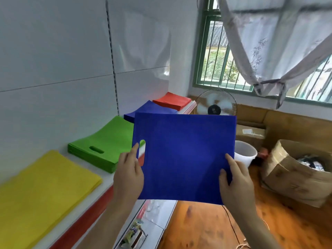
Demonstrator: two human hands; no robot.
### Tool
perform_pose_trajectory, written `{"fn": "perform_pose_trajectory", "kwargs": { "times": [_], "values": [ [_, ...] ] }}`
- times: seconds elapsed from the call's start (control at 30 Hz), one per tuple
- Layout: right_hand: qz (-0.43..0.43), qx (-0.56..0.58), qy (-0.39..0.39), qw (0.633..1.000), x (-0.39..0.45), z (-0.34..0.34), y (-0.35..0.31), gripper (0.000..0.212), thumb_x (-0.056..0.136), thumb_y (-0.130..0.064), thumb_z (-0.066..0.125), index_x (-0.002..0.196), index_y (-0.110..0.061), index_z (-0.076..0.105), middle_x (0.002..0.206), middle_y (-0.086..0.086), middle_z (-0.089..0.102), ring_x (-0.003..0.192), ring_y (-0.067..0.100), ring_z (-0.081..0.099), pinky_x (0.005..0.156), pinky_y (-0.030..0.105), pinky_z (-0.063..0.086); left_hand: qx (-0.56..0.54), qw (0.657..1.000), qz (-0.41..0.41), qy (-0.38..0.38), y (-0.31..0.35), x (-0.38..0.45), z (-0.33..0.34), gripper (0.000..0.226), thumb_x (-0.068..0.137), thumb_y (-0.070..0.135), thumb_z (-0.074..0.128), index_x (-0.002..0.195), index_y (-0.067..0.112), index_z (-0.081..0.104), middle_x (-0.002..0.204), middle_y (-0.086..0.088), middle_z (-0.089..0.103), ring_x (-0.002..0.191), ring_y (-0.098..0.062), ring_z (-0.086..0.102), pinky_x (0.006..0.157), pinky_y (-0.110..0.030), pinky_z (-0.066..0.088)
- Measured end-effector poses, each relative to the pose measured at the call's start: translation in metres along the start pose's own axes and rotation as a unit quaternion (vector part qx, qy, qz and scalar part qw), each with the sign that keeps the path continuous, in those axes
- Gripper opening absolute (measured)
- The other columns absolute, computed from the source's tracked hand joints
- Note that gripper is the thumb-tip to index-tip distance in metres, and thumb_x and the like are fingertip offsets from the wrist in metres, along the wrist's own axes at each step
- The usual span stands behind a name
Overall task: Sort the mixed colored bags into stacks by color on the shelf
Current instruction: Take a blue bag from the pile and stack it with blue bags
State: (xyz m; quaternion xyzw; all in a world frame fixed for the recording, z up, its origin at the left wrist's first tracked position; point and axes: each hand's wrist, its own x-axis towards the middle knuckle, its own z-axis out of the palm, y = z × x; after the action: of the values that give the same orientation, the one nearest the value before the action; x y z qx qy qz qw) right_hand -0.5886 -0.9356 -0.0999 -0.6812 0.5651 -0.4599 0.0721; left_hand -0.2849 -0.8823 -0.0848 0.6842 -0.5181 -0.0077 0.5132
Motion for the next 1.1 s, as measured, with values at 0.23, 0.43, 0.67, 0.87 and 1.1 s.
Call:
{"fn": "perform_pose_trajectory", "kwargs": {
  "times": [0.23, 0.43, 0.67, 0.87, 1.1],
  "values": [
    [0.057, -0.018, 0.014, 0.998, 0.074, 0.022, 0.048, 0.053, 0.104, -0.016, 0.059, 0.156, -0.02, 0.047, 0.14, -0.006, 0.054, 0.112, 0.005, 0.048, 0.089, 0.028, 0.05, -0.012, 0.999, 0.018, -0.032, 0.006, 0.075, 0.093, 0.049, 0.107, 0.01, 0.045, 0.155, 0.024, 0.049, 0.11, 0.006, 0.052, 0.082, -0.009, 0.058, 0.06, -0.016, 0.039],
    [0.063, -0.008, -0.004, 0.998, 0.156, 0.06, 0.109, 0.055, 0.102, -0.009, 0.059, 0.156, -0.016, 0.047, 0.141, -0.001, 0.053, 0.112, 0.01, 0.051, 0.088, 0.032, 0.051, -0.009, 0.999, 0.009, -0.04, 0.002, 0.128, 0.18, 0.049, 0.107, 0.011, 0.046, 0.154, 0.023, 0.049, 0.105, 0.011, 0.051, 0.085, -0.001, 0.055, 0.061, -0.014, 0.037],
    [-0.005, 0.026, -0.04, 0.999, 0.277, 0.109, 0.159, 0.055, 0.102, -0.006, 0.057, 0.156, -0.012, 0.046, 0.137, 0.003, 0.054, 0.114, 0.017, 0.054, 0.091, 0.038, 0.053, 0.028, 0.998, -0.057, 0.002, 0.008, 0.19, 0.255, 0.049, 0.107, 0.012, 0.046, 0.155, 0.022, 0.048, 0.108, 0.006, 0.052, 0.082, -0.004, 0.054, 0.06, -0.022, 0.04],
    [-0.047, 0.054, -0.099, 0.993, 0.349, 0.171, 0.171, 0.058, 0.1, -0.001, 0.058, 0.156, -0.008, 0.046, 0.14, 0.007, 0.052, 0.119, 0.025, 0.054, 0.096, 0.043, 0.052, 0.071, 0.991, -0.097, 0.057, -0.006, 0.232, 0.277, 0.047, 0.108, 0.014, 0.048, 0.154, 0.022, 0.049, 0.114, 0.005, 0.055, 0.082, -0.005, 0.057, 0.066, -0.022, 0.044],
    [-0.081, 0.088, -0.165, 0.979, 0.42, 0.262, 0.163, 0.058, 0.103, -0.005, 0.055, 0.159, -0.013, 0.042, 0.143, 0.0, 0.049, 0.123, 0.026, 0.054, 0.099, 0.044, 0.052, 0.124, 0.978, -0.117, 0.116, -0.044, 0.281, 0.294, 0.045, 0.106, 0.013, 0.055, 0.151, 0.02, 0.053, 0.104, 0.004, 0.055, 0.07, -0.007, 0.054, 0.06, -0.013, 0.036]
  ]
}}
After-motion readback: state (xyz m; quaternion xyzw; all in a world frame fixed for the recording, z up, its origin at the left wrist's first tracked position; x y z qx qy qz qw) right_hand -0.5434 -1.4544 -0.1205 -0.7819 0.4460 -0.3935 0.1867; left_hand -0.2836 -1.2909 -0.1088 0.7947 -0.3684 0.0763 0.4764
